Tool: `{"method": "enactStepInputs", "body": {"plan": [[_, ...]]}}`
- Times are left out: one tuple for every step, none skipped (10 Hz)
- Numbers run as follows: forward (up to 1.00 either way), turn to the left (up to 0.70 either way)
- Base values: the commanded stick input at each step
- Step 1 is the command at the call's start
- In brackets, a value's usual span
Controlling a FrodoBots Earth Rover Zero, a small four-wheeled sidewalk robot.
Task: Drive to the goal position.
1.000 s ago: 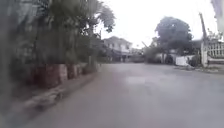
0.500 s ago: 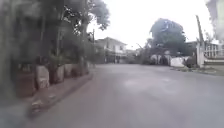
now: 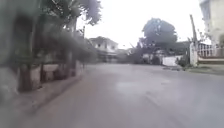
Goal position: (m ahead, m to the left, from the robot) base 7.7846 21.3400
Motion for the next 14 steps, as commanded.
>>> {"method": "enactStepInputs", "body": {"plan": [[1.00,0.00],[1.00,0.00],[1.00,0.00],[1.00,0.00],[1.00,0.00],[1.00,0.00],[1.00,0.00],[1.00,-0.09],[1.00,-0.34],[1.00,-0.38],[1.00,-0.25],[1.00,-0.10],[1.00,0.00],[1.00,0.00]]}}
